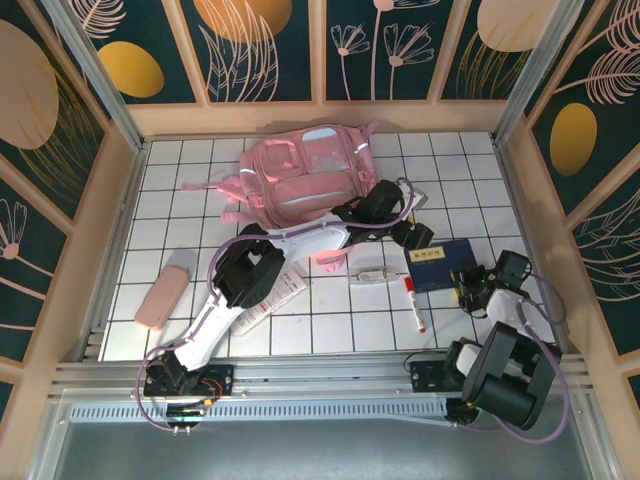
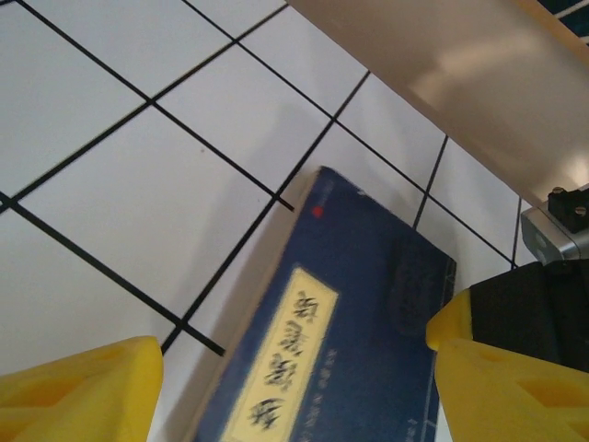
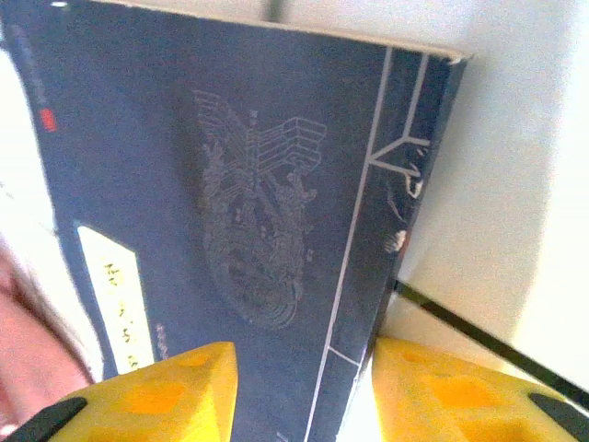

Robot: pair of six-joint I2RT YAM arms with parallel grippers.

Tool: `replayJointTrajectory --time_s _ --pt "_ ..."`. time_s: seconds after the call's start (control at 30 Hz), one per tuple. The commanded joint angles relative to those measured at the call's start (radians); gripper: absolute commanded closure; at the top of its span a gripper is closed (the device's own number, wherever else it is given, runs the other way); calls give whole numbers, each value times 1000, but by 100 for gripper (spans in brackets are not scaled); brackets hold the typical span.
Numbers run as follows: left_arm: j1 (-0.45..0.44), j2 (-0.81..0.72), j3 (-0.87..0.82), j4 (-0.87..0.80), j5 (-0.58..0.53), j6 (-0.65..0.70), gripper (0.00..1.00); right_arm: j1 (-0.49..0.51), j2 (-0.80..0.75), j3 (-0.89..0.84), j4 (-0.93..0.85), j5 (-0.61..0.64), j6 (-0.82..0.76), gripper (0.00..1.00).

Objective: Pack books, pencil case, and school supplies into a backpack

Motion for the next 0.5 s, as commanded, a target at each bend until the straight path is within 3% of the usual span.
replayJointTrajectory --time_s 0.0,0.27,0.47 --pt "-4 64 81 -79 -36 -2 23 34 23 59 178 -95 -79 59" --pt "-4 134 206 -163 -128 -4 22 41 24 81 136 -59 -115 59" --pt "-4 225 324 -244 -126 8 25 32 15 84 54 2 -89 51"
